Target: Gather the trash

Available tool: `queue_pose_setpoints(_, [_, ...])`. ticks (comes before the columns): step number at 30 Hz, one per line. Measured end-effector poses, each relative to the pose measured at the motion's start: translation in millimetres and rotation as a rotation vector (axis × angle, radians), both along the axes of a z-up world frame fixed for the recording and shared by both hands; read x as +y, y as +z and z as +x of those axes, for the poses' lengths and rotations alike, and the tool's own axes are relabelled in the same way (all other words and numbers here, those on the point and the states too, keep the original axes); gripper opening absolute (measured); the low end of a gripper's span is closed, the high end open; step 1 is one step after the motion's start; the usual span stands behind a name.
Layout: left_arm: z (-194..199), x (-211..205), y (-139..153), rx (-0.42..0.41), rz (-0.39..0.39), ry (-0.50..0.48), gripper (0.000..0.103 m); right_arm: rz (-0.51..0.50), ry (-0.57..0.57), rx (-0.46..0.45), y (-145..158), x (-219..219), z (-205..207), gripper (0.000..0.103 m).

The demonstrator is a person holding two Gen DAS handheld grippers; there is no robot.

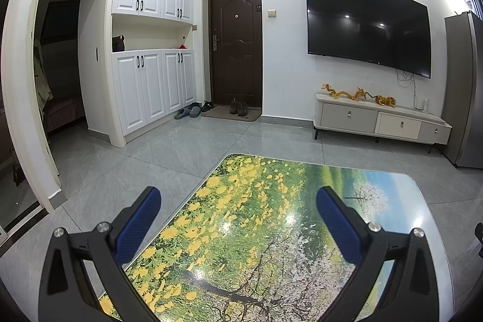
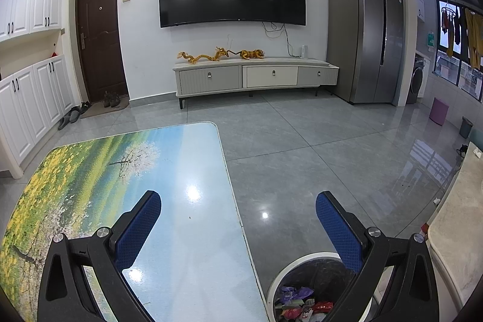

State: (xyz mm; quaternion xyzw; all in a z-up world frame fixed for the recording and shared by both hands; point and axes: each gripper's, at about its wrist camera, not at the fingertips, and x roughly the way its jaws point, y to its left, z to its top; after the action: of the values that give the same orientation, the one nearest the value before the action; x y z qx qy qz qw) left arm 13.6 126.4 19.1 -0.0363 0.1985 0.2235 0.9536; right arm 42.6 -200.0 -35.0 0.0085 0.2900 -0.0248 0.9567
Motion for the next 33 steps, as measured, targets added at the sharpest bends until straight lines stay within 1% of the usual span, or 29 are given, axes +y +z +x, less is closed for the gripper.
queue_pose_setpoints(33, [1.5,-1.3,-8.1,0.022,-0.021,-0.004,0.103,-0.002,-0.001,0.010,-4.0,-2.3,-3.0,0.103])
